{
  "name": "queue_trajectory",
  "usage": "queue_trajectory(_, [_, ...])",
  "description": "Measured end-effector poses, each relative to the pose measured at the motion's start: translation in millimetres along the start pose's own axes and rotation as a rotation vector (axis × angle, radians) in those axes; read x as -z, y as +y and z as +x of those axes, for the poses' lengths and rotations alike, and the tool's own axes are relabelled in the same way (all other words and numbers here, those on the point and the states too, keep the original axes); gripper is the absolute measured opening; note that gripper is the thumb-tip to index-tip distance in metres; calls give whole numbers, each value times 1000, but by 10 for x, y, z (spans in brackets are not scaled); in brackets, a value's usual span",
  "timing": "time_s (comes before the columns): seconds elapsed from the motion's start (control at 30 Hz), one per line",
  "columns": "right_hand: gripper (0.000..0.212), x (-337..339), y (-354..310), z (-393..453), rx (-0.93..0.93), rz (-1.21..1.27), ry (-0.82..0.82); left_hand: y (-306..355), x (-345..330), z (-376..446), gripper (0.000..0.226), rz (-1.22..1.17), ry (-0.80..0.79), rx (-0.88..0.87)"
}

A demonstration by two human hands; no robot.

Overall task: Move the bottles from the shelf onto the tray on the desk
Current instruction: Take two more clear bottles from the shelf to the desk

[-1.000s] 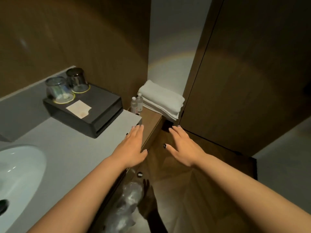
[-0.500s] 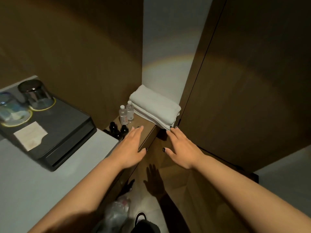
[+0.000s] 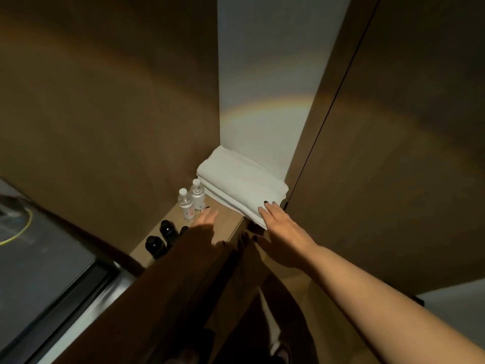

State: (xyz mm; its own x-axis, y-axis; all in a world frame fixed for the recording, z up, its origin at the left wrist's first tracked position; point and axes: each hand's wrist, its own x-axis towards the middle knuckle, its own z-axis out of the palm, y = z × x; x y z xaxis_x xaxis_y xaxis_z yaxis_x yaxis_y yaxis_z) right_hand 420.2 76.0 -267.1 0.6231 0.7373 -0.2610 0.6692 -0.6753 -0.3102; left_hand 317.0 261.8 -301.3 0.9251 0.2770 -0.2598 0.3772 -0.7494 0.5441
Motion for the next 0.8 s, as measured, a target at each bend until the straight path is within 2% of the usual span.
queue_trajectory(0.13, [66, 62, 276, 394, 75, -21, 66, 18, -13, 390, 80, 64, 8, 41])
queue_trajectory(0.23, [69, 130, 555, 787, 111, -95, -67, 88, -29, 700, 78, 75, 52, 102])
queue_trajectory(0.4, [68, 396, 827, 1408, 212, -69, -154, 121, -33, 1143, 87, 73, 100, 261])
queue_trajectory(0.47, [68, 442, 903, 1658, 264, -96, -194, 125, -26, 1308, 80, 9, 118, 301])
queue_trajectory(0.57, [68, 465, 973, 1980, 312, -129, -211, 101, -26, 1473, 70, 12, 150, 325])
queue_trajectory(0.8, [69, 401, 910, 2687, 386, -161, -306, -257, 57, 1814, 77, -48, 176, 441])
